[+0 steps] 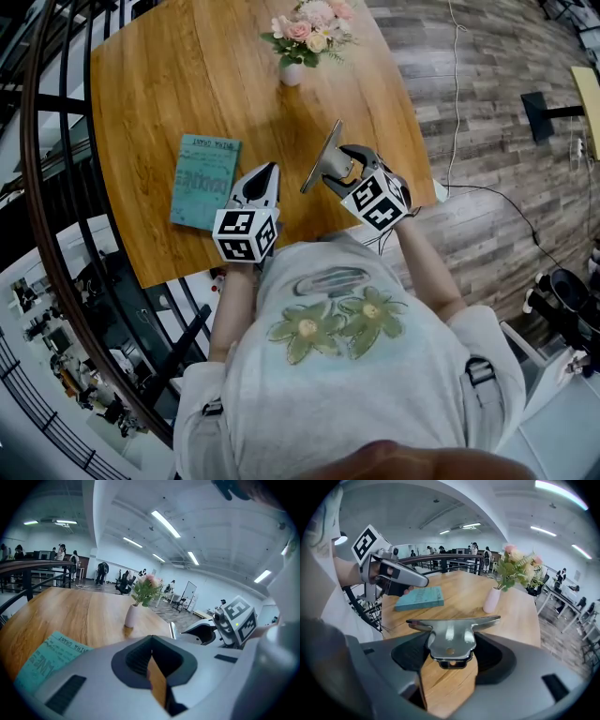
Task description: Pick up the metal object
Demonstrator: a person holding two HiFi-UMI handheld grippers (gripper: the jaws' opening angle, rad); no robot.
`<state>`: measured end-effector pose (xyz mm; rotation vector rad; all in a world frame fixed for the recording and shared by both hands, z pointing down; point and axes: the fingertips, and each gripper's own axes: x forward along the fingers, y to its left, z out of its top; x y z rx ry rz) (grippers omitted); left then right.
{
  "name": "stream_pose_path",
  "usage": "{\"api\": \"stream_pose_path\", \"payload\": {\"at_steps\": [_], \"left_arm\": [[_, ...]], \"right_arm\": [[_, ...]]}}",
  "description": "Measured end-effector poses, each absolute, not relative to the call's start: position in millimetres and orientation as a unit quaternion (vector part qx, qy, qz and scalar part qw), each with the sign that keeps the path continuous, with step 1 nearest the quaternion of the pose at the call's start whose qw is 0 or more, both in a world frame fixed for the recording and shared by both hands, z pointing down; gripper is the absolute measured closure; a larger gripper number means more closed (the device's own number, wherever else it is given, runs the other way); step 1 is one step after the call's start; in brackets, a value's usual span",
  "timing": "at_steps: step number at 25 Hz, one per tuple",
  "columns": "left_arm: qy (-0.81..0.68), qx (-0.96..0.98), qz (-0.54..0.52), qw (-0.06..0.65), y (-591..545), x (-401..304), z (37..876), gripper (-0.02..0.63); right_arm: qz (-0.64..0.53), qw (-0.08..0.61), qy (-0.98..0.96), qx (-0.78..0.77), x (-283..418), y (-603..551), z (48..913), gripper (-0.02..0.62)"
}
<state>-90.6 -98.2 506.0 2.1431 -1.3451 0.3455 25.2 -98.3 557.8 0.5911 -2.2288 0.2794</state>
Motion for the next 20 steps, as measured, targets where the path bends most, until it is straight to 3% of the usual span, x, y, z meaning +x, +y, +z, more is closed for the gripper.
{"api": "stream_pose_path", "payload": {"at_steps": [20], "left_arm": [[-0.52, 0.8, 0.12, 0.275, -96, -104, 493, 0.592]], "right_arm": [[0.061, 0.353, -0.902, 0.241, 16, -94, 498, 0.304]]}}
